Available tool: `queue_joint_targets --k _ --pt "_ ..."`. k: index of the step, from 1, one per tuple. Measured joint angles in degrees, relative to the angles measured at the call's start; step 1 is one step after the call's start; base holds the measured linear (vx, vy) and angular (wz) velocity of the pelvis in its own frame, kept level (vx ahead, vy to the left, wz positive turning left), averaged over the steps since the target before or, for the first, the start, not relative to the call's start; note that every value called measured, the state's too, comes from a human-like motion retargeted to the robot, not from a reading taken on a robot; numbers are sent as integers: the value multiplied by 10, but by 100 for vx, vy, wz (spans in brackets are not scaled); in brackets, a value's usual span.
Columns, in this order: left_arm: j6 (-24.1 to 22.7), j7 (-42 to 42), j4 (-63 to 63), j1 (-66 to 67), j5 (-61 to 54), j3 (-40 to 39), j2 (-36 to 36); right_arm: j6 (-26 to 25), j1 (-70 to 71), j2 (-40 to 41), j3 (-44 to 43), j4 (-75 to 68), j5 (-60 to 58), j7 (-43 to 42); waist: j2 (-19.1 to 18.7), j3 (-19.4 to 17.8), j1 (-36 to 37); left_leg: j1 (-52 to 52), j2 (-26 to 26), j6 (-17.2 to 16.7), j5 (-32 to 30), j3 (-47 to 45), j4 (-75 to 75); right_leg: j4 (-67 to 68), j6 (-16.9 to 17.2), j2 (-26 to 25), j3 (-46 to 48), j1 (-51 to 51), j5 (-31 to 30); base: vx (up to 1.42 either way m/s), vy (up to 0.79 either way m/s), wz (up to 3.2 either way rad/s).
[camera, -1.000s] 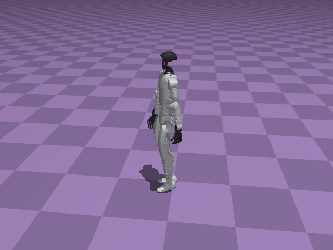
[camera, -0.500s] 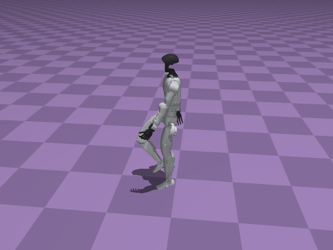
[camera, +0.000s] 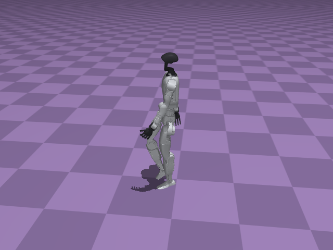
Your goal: Upper body actions
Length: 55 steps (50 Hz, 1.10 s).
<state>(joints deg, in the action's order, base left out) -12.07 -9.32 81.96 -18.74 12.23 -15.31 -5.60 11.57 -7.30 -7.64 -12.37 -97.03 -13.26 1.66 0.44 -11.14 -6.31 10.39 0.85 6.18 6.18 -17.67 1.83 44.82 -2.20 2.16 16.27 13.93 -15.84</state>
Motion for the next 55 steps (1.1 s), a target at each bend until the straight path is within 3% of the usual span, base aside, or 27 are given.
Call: queue_joint_targets --k 3,5,9,13,25,28,32,35,40,45,51,55 --pt "3 11 17 34 15 -9 6 2 8 -2 5 5 0 3 10 19 20 -6 -15 -5 3 -13 -5 -133 15 -19 -54 -76 -14 2 -15 -36" --pt "6 17 32 51 17 -15 10 4 11 -5 4 9 1 2 22 28 30 -13 -32 -7 6 -15 -5 -232 53 -14 -66 -133 36 -4 -14 -18" --pt "16 24 56 66 31 -34 3 6 20 -8 7 10 6 -1 45 27 54 -10 -60 -13 10 -25 -7 -360 35 1 -10 -200 142 -6 -19 -23" --pt "21 25 53 90 48 -43 -9 5 31 -7 10 9 7 -2 52 33 83 -21 -63 -23 10 -39 -9 -409 30 3 -24 -193 140 -12 -21 -31" --pt "35 35 55 209 50 -116 -26 -7 92 6 43 11 46 -15 48 14 82 -65 -28 -57 17 -24 94 -435 10 -6 -17 -210 151 -12 -15 11" --pt "38 35 71 264 66 -127 -32 -16 130 13 60 23 63 -6 61 6 84 -117 -13 -60 -60 -17 217 -440 9 13 -19 -220 152 -8 -7 17" --pt "39 50 105 324 94 -119 -46 -25 183 25 68 67 82 15 74 -6 106 -259 17 9 -141 -7 456 -439 3 34 -18 -224 153 -8 -5 6" --pt "47 53 126 366 118 -121 -49 -28 225 33 75 95 91 25 70 -5 126 -358 54 6 -111 -13 616 -437 -5 30 -22 -218 150 -3 -2 -29" --pt "60 56 154 433 139 -133 -44 -33 318 55 82 155 110 48 49 -16 156 -522 145 42 -55 -49 857 -435 -30 -7 -30 -219 146 -2 -3 -41" --pt "70 61 154 467 159 -138 -38 -21 385 76 81 214 109 73 50 -38 209 -641 160 27 -42 -86 953 -422 -41 -4 -68 -234 149 2 2 -71" --pt "60 57 153 445 143 -148 -39 -9 417 81 81 200 101 60 59 -59 243 -645 177 21 -27 -111 943 -404 -45 13 -84 -243 158 1 3 -29" --pt "57 47 142 421 132 -150 -42 -2 405 80 87 193 93 64 59 -47 237 -605 186 32 -26 -89 909 -406 -42 14 -71 -241 162 1 3 25"
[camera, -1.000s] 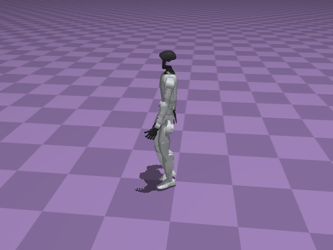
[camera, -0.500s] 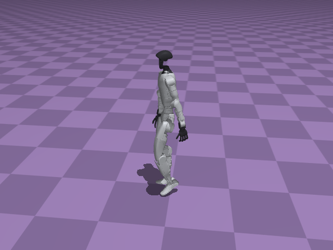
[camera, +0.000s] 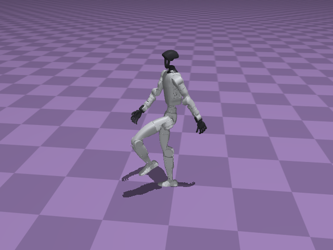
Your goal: Upper body actions
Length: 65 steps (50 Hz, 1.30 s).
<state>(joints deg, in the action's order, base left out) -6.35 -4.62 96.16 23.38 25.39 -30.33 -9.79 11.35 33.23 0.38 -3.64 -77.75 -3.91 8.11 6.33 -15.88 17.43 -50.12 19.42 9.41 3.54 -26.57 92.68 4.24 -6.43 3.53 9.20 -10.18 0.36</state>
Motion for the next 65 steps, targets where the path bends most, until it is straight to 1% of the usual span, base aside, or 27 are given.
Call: queue_joint_targets --k 3,5,8,12,15,16,17,18,20,22,25,30,32,35,37,40,42,43,45,47,48,50,52,54,58,62,65 --pt "-3 -5 -13 -16 -3 -5 1 17 -32 -6 17 -5 -30 -7 0 26 -17 60 -6 5 -9 15 -63 -8 7 3 13 7 1 7 7 49" --pt "-1 -8 -22 -23 -7 -7 1 21 -48 -8 24 -12 -42 -13 2 36 -26 102 -19 4 -14 17 -112 -11 12 8 18 9 2 6 7 40" --pt "1 -8 -35 -44 -14 -9 -2 23 -83 -14 28 -28 -53 -17 3 56 -45 202 -74 -8 -34 20 -261 -17 22 12 30 13 5 6 7 53" --pt "-2 -5 -49 -64 -23 -13 -2 24 -127 -19 32 -39 -66 -24 10 78 -60 329 -165 -35 -66 43 -477 -20 34 19 32 17 10 10 8 30" --pt "-2 -5 -53 -80 -31 -16 -3 25 -160 -20 30 -41 -76 -29 0 97 -79 415 -210 -56 -92 82 -638 -23 39 3 43 22 13 15 9 42" --pt "-3 -4 -53 -86 -34 -17 -3 26 -171 -22 31 -41 -77 -30 -7 103 -83 447 -217 -79 -60 88 -697 -23 39 -9 46 26 14 11 5 34" --pt "-3 -2 -52 -93 -37 -16 -4 28 -181 -25 33 -41 -78 -29 -14 108 -87 478 -220 -94 -30 84 -752 -22 39 -20 48 28 15 8 5 16" --pt "-3 1 -48 -101 -41 -14 -5 29 -191 -29 35 -40 -80 -28 -19 109 -88 507 -219 -93 0 61 -798 -22 40 -28 49 28 16 11 8 13" --pt "0 6 -41 -115 -43 -6 -7 32 -209 -37 33 -40 -88 -26 -27 114 -95 542 -229 -82 30 56 -868 -22 42 -39 53 26 18 16 12 36" --pt "6 5 -34 -129 -38 2 -8 33 -229 -46 24 -47 -101 -26 -28 127 -123 552 -237 -79 11 84 -914 -23 49 -40 76 28 21 14 8 90" --pt "7 6 -29 -151 -36 14 -5 34 -254 -56 14 -62 -111 -35 -27 139 -141 544 -245 -69 -3 98 -936 -19 60 -34 93 38 23 11 11 48" --pt "8 18 -15 -200 -34 50 -3 40 -307 -77 0 -93 -108 -47 -21 123 -137 548 -252 -55 6 106 -925 -1 74 -19 111 32 26 13 11 10" --pt "14 10 -12 -225 -31 69 -4 30 -317 -82 -18 -125 -121 -54 -18 113 -127 560 -256 -49 11 100 -928 19 80 -12 113 32 34 8 13 -25" --pt "30 8 -23 -246 -36 97 3 12 -337 -90 -36 -161 -137 -63 -20 114 -134 569 -255 -43 17 103 -929 62 91 -6 119 42 48 18 14 -2" --pt "34 3 -43 -255 -30 106 11 7 -352 -95 -41 -167 -146 -63 -26 113 -140 575 -249 -41 21 101 -929 103 92 -4 116 55 40 16 15 -18" --pt "30 -14 -77 -290 -37 138 22 3 -374 -104 -52 -174 -164 -57 -43 102 -133 586 -231 -37 26 82 -927 224 88 4 111 101 -32 5 16 -60" --pt "25 -16 -94 -329 -51 140 30 3 -380 -107 -57 -181 -171 -63 -53 90 -131 591 -220 -35 26 68 -928 343 70 25 110 157 -99 -5 12 -61" --pt "22 -19 -99 -347 -62 140 33 3 -383 -108 -58 -184 -174 -67 -55 86 -135 594 -217 -35 25 65 -929 396 54 31 106 186 -118 -4 12 -31" --pt "18 -24 -112 -383 -91 143 37 2 -391 -111 -63 -189 -179 -75 -59 79 -147 596 -212 -33 23 64 -930 508 41 39 98 251 -105 -2 13 -3" --pt "18 -23 -137 -432 -122 137 44 -3 -398 -113 -73 -196 -181 -77 -59 66 -175 599 -215 -25 21 70 -928 661 4 105 138 328 -72 0 13 29" --pt "16 -20 -146 -449 -131 135 47 -7 -402 -113 -78 -196 -180 -75 -58 60 -188 599 -216 -22 20 76 -927 707 -1 118 139 359 -64 1 13 50" --pt "9 -18 -167 -485 -153 134 54 -15 -414 -113 -88 -197 -176 -73 -55 48 -214 601 -218 -16 17 89 -924 790 -3 121 128 431 -52 0 9 65" --pt "-5 -26 -189 -510 -168 137 57 -24 -430 -113 -96 -197 -171 -74 -60 39 -241 603 -210 -13 13 105 -921 838 5 103 122 502 -48 2 3 77" --pt "-19 -29 -203 -530 -172 140 58 -35 -445 -116 -100 -197 -165 -77 -65 33 -265 605 -204 -11 11 119 -917 864 4 96 129 555 -43 8 5 62" --pt "-28 -28 -210 -549 -167 154 59 -57 -464 -119 -104 -197 -159 -75 -64 19 -291 614 -197 -11 11 136 -905 867 -8 109 153 603 -28 8 2 43" --pt "-29 -36 -208 -538 -169 164 63 -52 -465 -115 -104 -197 -169 -67 -58 17 -290 623 -197 -11 16 139 -899 829 -6 112 160 583 -30 6 -2 7" --pt "-30 -39 -201 -515 -167 160 65 -41 -454 -112 -102 -197 -175 -58 -53 27 -286 622 -198 -12 19 134 -898 784 -2 108 163 536 -38 5 -3 -18"
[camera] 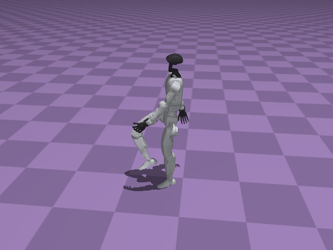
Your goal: Upper body actions
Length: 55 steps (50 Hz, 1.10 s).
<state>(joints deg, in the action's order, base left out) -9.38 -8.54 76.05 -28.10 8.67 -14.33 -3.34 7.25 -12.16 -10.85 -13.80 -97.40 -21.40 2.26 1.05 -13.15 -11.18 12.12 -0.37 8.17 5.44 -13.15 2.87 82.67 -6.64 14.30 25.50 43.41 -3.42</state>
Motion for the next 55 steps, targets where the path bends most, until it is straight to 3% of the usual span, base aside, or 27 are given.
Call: queue_joint_targets --k 5,10,18,20,22,25,32,37,40,42,43,44,45,47,48,52,55 --pt "7 13 35 36 15 -6 -5 15 19 7 4 0 12 10 0 19 19 -4 5 -5 1 -9 -3 -86 27 -12 0 -111 -20 5 -7 -20" --pt "17 16 73 67 33 -8 -16 29 36 14 12 8 24 12 -1 37 46 -6 14 -14 5 -19 -4 -229 59 -57 -19 -245 -56 3 -9 -22" --pt "18 38 104 118 46 -37 -17 37 58 11 25 22 31 20 16 88 95 -23 -6 -25 15 -48 -11 -543 101 -123 -88 -424 -95 2 -10 -37" --pt "18 41 112 121 46 -43 -20 41 64 12 27 28 36 19 24 91 100 -26 -16 -25 18 -50 -8 -623 122 -127 -88 -469 -44 -7 -15 -16" --pt "23 44 121 118 50 -51 -24 44 71 12 31 28 42 16 39 94 109 -28 -36 -26 20 -54 -9 -704 117 -120 -65 -508 15 -7 -11 -14" --pt "27 50 129 113 60 -55 -28 41 80 14 37 20 52 13 47 101 119 -34 -47 -30 18 -53 -12 -762 93 -122 -45 -520 44 -9 -14 2" --pt "29 49 114 125 85 -60 -35 28 139 21 78 0 85 -2 35 92 135 -55 -38 -43 11 -54 -5 -793 80 -126 -49 -508 33 -22 -15 -2" --pt "35 50 107 223 106 -100 -49 20 196 42 106 1 121 5 29 92 127 -70 -23 -60 20 -59 47 -801 64 -131 -66 -514 37 -16 -7 -6" --pt "32 41 116 309 116 -102 -68 19 229 58 116 11 159 22 37 95 142 -92 -13 -65 -21 -88 127 -806 57 -120 -92 -518 34 -9 -7 -55" --pt "36 36 131 366 145 -92 -80 13 272 70 102 37 188 26 55 78 142 -168 9 -46 -112 -94 291 -810 57 -91 -90 -527 32 -21 -6 -5" --pt "39 39 143 394 168 -81 -89 15 299 79 85 62 207 29 59 63 152 -240 35 -8 -158 -93 418 -813 56 -83 -91 -534 31 -23 -7 -16" --pt "42 42 153 416 185 -75 -95 16 320 82 78 80 223 36 59 54 164 -294 42 8 -167 -81 505 -814 54 -81 -95 -536 28 -19 -8 -46" --pt "44 45 160 436 199 -70 -100 16 338 83 75 93 236 45 59 48 177 -339 40 12 -157 -63 571 -815 52 -82 -102 -537 25 -13 -10 -83" --pt "58 47 189 482 253 -71 -108 -1 402 90 45 134 233 59 52 30 222 -449 165 48 -93 -104 777 -807 33 -100 -109 -531 24 -11 -14 -97" --pt "62 48 200 494 268 -73 -108 -2 421 93 33 149 227 57 50 23 238 -482 187 57 -82 -108 820 -804 28 -104 -115 -529 24 -12 -12 -84" --pt "77 55 214 585 293 -91 -98 10 525 97 31 220 245 66 62 -19 303 -660 205 57 -49 -130 940 -784 11 -95 -156 -527 24 -8 -7 -110" --pt "84 56 214 618 290 -116 -86 22 578 88 42 250 248 75 73 -33 341 -723 213 58 -24 -179 945 -761 4 -85 -186 -506 27 -9 0 -91"
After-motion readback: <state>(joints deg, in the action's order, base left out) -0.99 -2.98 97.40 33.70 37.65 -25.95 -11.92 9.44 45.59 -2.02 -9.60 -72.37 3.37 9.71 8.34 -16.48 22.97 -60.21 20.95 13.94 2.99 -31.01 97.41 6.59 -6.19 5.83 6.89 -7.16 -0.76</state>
